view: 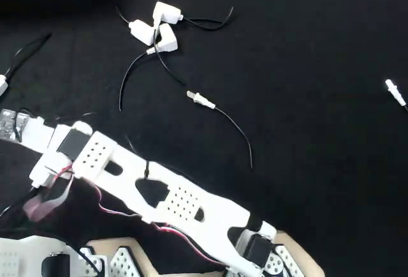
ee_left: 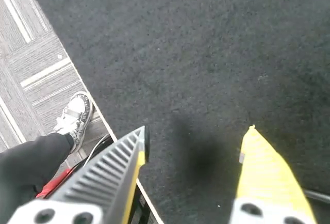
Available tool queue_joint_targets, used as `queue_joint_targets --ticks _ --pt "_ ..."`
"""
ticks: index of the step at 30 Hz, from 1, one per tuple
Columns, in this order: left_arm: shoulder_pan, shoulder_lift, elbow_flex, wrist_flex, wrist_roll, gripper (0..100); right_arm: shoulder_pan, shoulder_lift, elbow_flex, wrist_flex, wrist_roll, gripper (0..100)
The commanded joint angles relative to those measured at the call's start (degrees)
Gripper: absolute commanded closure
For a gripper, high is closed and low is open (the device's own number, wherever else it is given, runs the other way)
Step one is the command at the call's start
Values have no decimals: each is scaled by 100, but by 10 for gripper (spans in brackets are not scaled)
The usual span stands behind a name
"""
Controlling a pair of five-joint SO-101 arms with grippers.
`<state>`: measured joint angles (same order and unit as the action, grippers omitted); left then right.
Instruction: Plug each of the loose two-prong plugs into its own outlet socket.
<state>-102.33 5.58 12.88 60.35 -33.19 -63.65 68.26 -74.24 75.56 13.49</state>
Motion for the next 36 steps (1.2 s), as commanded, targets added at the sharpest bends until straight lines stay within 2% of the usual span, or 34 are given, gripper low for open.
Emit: queue_joint_targets --ticks 1,6,10,14,20,24,29,36 --pt "4 -229 -251 -70 0 710 -44 -145 -391 237 53 761" --pt "-4 -229 -251 -70 0 710 -633 -330 -1156 1020 193 761" --pt "-22 -229 -224 -70 -9 710 -941 -259 -1446 1530 1732 761" --pt "-22 -237 -40 -79 -18 709 -862 -57 -1358 1793 3226 761" --pt "-13 -237 92 -70 -9 710 -703 198 -1385 1354 4114 761" --pt "-48 -246 92 -70 -26 710 -589 321 -1411 818 4431 762" --pt "-57 -246 92 -35 -35 710 -554 629 -1358 35 4404 765" --pt "-22 -246 92 -62 0 710 -545 1270 -1508 -149 4431 766"
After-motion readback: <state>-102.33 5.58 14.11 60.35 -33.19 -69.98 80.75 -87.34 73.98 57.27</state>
